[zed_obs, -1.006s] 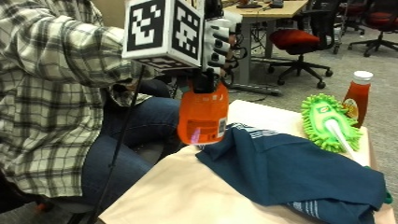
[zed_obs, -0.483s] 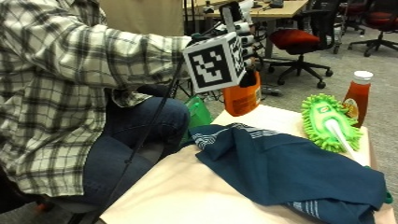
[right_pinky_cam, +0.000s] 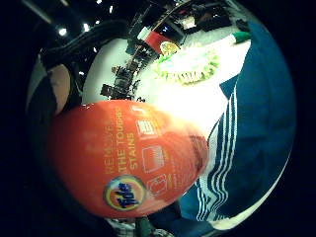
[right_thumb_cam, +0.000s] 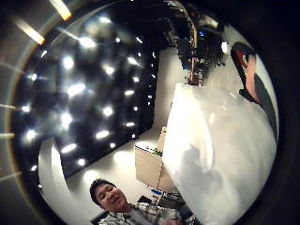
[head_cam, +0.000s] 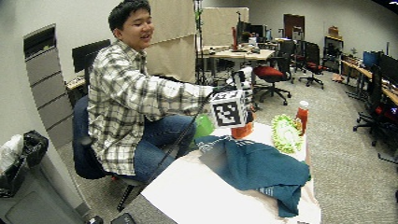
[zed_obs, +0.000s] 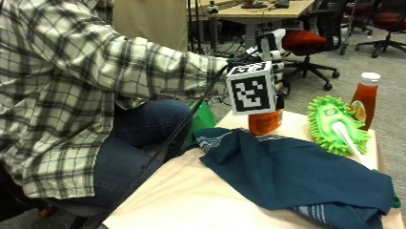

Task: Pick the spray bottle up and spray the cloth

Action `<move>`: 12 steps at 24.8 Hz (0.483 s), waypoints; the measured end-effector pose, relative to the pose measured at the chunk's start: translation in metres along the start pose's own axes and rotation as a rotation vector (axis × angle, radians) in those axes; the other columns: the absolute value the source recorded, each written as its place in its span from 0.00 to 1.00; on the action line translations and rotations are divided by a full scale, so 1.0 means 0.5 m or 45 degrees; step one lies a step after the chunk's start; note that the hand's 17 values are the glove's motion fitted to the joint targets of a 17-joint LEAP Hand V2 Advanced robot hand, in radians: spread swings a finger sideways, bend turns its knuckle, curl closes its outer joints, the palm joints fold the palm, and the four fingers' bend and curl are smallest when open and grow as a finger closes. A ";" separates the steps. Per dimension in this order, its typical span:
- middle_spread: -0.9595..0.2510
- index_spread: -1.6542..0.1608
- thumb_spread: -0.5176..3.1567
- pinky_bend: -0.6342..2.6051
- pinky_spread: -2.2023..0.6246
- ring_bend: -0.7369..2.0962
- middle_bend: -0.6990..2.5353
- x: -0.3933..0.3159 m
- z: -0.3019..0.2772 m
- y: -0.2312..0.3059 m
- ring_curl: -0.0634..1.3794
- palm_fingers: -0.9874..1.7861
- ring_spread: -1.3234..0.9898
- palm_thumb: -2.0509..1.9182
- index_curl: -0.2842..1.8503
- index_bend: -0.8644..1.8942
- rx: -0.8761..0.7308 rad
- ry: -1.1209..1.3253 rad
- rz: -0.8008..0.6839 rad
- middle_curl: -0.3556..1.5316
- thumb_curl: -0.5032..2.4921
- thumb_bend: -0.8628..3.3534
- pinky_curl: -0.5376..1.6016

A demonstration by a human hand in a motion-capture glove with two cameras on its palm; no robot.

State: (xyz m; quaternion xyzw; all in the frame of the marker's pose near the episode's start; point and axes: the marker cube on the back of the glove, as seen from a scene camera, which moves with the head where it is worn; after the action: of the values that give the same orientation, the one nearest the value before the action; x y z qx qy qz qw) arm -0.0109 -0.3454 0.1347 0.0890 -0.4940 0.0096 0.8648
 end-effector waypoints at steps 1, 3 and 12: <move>0.71 0.78 0.14 0.26 0.76 0.45 0.39 0.007 0.008 -0.002 0.37 0.78 0.50 0.80 0.41 0.44 -0.009 0.005 0.003 0.46 0.42 0.20 0.44; 0.71 0.78 0.15 0.26 0.76 0.45 0.39 0.018 0.025 -0.007 0.37 0.78 0.50 0.80 0.41 0.44 -0.028 0.022 0.002 0.46 0.42 0.20 0.44; 0.71 0.78 0.16 0.25 0.76 0.44 0.38 0.045 0.090 -0.014 0.38 0.77 0.50 0.81 0.41 0.43 -0.147 0.109 -0.015 0.46 0.43 0.20 0.44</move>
State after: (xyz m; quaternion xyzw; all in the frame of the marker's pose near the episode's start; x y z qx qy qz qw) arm -0.0372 -0.3612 0.1755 0.0413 -0.4558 -0.0202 0.8889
